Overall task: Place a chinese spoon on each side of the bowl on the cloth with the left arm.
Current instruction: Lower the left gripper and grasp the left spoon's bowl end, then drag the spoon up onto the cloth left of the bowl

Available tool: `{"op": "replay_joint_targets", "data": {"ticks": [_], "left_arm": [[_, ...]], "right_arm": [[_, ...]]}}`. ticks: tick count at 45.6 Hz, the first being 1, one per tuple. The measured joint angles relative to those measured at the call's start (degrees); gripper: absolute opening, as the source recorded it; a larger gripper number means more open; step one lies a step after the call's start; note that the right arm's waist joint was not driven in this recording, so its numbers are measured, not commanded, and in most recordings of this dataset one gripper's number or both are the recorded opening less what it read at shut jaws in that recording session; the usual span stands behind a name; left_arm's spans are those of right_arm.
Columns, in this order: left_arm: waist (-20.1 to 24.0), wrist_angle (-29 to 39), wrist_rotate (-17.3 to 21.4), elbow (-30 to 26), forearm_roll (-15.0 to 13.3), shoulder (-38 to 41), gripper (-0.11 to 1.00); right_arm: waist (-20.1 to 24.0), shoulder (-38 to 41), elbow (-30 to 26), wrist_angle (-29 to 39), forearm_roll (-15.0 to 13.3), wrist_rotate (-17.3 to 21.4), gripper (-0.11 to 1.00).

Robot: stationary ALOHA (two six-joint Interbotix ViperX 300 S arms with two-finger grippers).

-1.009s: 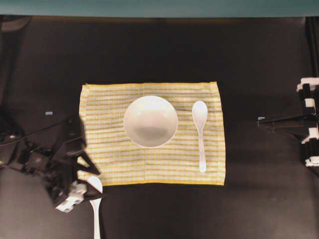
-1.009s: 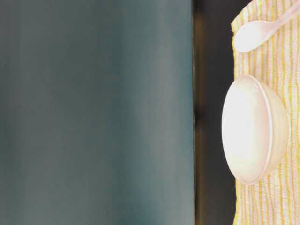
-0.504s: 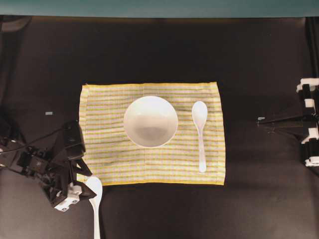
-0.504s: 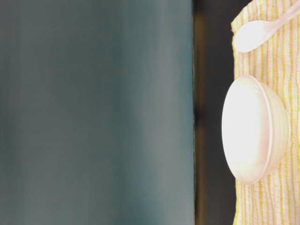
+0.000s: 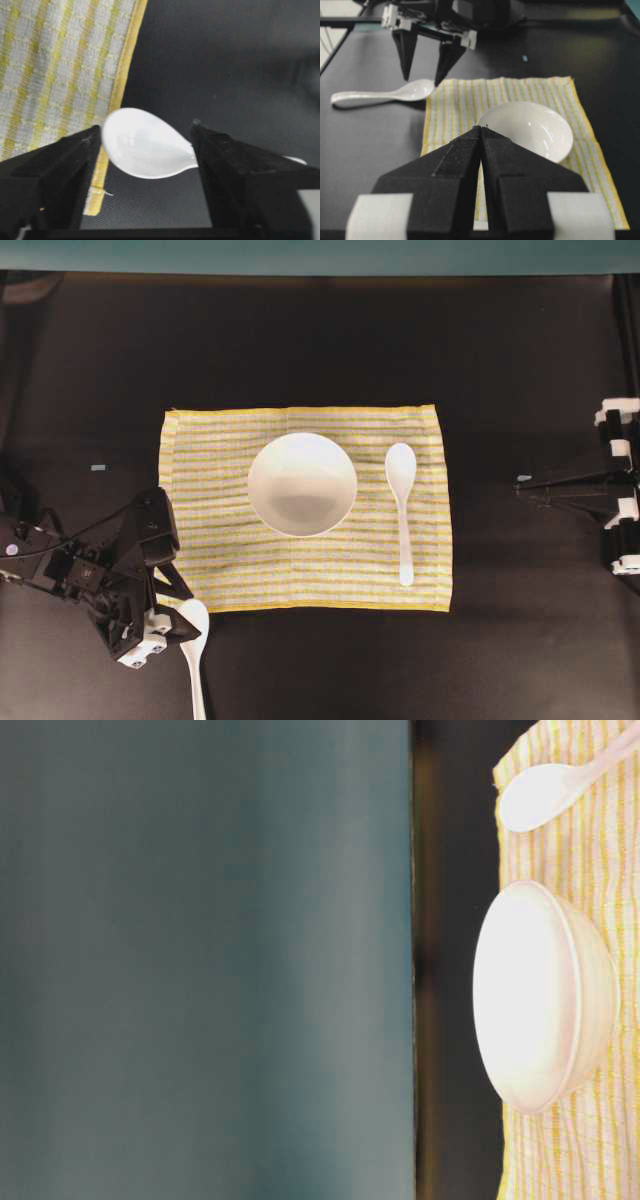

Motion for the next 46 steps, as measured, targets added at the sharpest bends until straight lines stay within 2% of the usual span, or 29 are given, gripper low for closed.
{"op": "replay_joint_targets", "data": {"ticks": [15, 18, 27, 35, 41, 46], "left_arm": [[-0.3, 0.2, 0.0, -0.2, 0.0, 2.6, 0.14], [-0.4, 0.6, 0.0, -0.3, 0.0, 2.5, 0.08], [-0.3, 2.6, -0.2, -1.1, 0.0, 2.4, 0.06], [-0.2, 7.6, 0.2, -3.1, 0.0, -0.4, 0.06], [1.5, 16.5, 1.2, -6.1, 0.0, -6.0, 0.06], [3.8, 25.0, 3.9, -9.1, 0.0, -12.0, 0.06]], "right_arm": [[0.0, -0.1, 0.0, 0.4, 0.1, 0.0, -0.01], [0.0, -0.1, 0.0, 0.4, 0.0, 0.0, -0.01], [0.0, -0.4, 0.1, 0.4, 0.0, 0.0, -0.01], [0.0, -0.7, 0.1, 0.4, 0.0, 0.1, -0.01], [0.0, -1.1, 0.0, 0.4, 0.1, 0.0, -0.01], [0.0, -1.1, 0.1, 0.4, 0.0, 0.1, -0.01]]}}
